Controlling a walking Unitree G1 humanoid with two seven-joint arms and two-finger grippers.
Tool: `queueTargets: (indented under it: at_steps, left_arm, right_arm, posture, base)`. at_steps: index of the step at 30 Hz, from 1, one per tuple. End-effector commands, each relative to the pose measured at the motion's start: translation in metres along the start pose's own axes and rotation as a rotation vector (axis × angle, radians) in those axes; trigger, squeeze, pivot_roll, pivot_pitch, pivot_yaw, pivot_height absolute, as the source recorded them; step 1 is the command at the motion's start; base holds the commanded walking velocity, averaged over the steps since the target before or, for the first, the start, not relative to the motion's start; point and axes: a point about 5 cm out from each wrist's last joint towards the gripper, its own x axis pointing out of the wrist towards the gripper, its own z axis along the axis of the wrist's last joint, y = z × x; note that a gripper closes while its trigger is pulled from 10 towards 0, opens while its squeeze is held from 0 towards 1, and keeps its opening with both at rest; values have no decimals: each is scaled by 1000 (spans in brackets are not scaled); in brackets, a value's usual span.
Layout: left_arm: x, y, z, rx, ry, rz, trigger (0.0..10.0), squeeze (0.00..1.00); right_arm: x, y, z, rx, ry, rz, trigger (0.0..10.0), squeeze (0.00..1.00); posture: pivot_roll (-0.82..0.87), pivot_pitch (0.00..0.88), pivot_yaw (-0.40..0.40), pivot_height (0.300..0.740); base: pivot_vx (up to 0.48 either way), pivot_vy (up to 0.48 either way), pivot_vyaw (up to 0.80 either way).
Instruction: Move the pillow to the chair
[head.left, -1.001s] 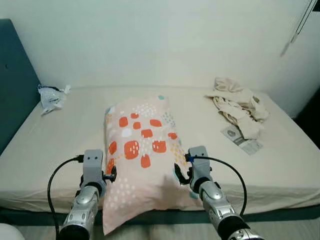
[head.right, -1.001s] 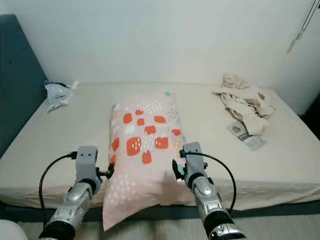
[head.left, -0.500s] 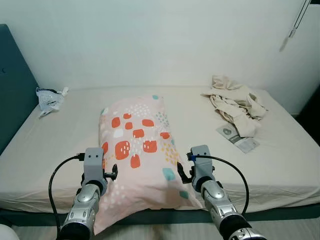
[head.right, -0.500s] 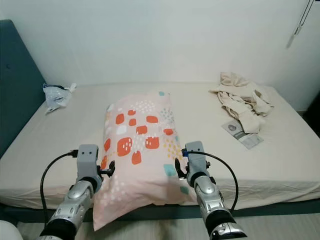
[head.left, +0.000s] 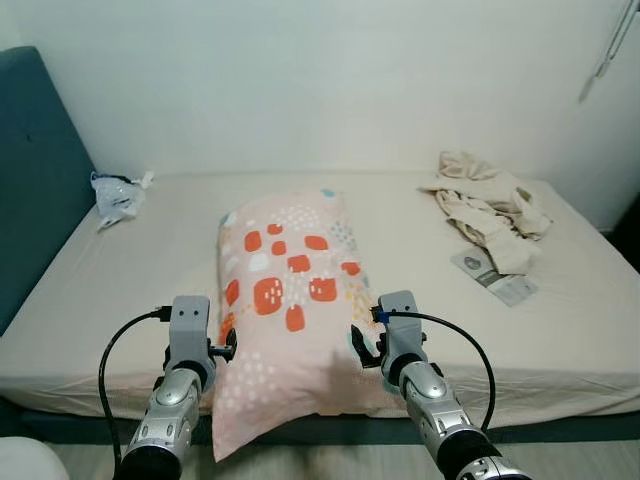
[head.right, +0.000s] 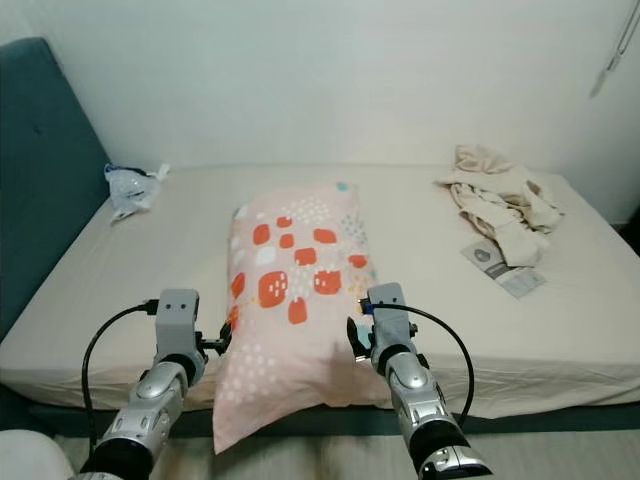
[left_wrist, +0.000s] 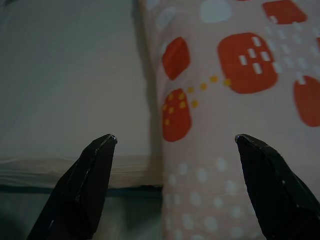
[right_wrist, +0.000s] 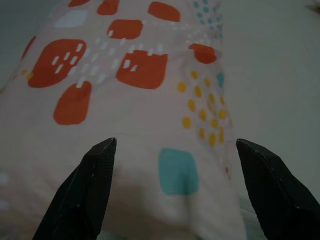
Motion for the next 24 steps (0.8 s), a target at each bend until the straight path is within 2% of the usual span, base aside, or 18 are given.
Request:
queueTargets:
  at_steps: [1, 7, 14, 23, 24]
  left_arm:
    - [1, 3, 2, 8, -8, 5, 10000, 0]
    - [2, 6, 0, -14, 21, 18, 10000, 0]
    - [1, 3, -7, -122, 77, 6, 10000, 0]
    - [-2, 0, -8, -127, 68, 7, 10000, 0]
    - [-3, 0, -6, -108, 47, 11, 10000, 0]
  right_arm:
    - [-2, 2, -6, 11, 13, -3, 10000, 0]
    - [-2, 3, -6, 20, 23, 9, 10000, 0]
    - [2, 3, 0, 8, 18, 15, 10000, 0]
    - [6, 3, 7, 2, 11, 33, 10000, 0]
    - [6, 3, 8, 2, 10, 35, 10000, 0]
  posture:
    - [-22, 36, 19, 705]
    - [-22, 38, 17, 705]
    - [-18, 57, -6, 705]
    - [-19, 70, -20, 705]
    - [-20, 73, -21, 705]
  base:
    - [0, 0, 0]
    - [0, 0, 0]
    - [0, 0, 0]
    - [0, 0, 0]
    - [0, 0, 0]
